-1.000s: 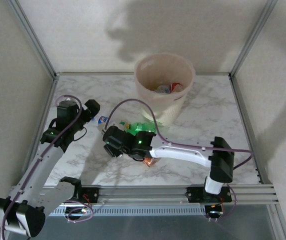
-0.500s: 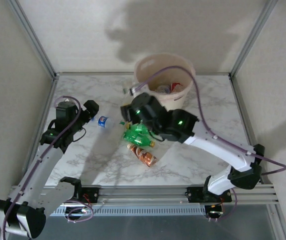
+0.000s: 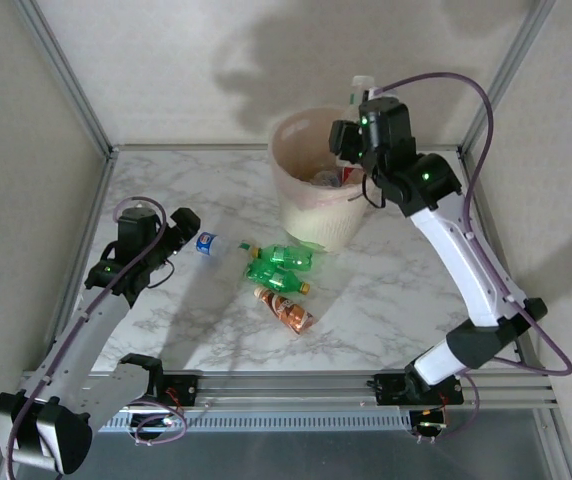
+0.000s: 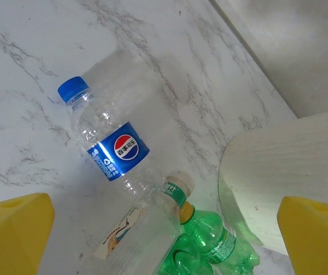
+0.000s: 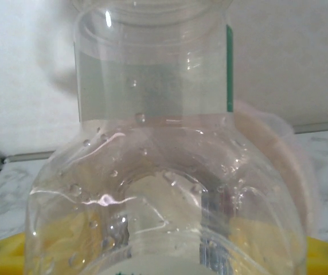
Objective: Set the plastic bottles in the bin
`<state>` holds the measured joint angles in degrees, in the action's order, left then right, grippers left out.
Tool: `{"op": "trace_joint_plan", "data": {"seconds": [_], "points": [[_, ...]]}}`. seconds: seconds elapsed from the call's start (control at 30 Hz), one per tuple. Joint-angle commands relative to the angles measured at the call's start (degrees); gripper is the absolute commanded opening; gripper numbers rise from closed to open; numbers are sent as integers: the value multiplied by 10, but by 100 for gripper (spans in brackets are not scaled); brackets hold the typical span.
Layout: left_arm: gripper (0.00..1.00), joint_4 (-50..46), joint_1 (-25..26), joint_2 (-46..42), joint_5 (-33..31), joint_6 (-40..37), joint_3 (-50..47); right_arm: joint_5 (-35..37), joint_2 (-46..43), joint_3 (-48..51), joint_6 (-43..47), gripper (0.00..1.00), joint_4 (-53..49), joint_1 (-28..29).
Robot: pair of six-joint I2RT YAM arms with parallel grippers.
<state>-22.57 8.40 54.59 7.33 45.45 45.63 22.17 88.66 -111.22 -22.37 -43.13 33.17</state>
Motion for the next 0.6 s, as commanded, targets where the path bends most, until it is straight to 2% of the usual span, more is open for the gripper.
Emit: {"op": "trace_joint_plan", "data": {"seconds": [0.0, 0.27, 0.57], "points": [[100, 9, -6, 3, 8, 2, -12, -52, 37, -40, 21, 58, -2, -41], [99, 19, -6, 6, 9, 4, -25, -69, 113, -60, 32, 57, -6, -85], [100, 24, -7, 9, 9, 7, -30, -57, 136, -58, 34, 67, -6, -106]]}}
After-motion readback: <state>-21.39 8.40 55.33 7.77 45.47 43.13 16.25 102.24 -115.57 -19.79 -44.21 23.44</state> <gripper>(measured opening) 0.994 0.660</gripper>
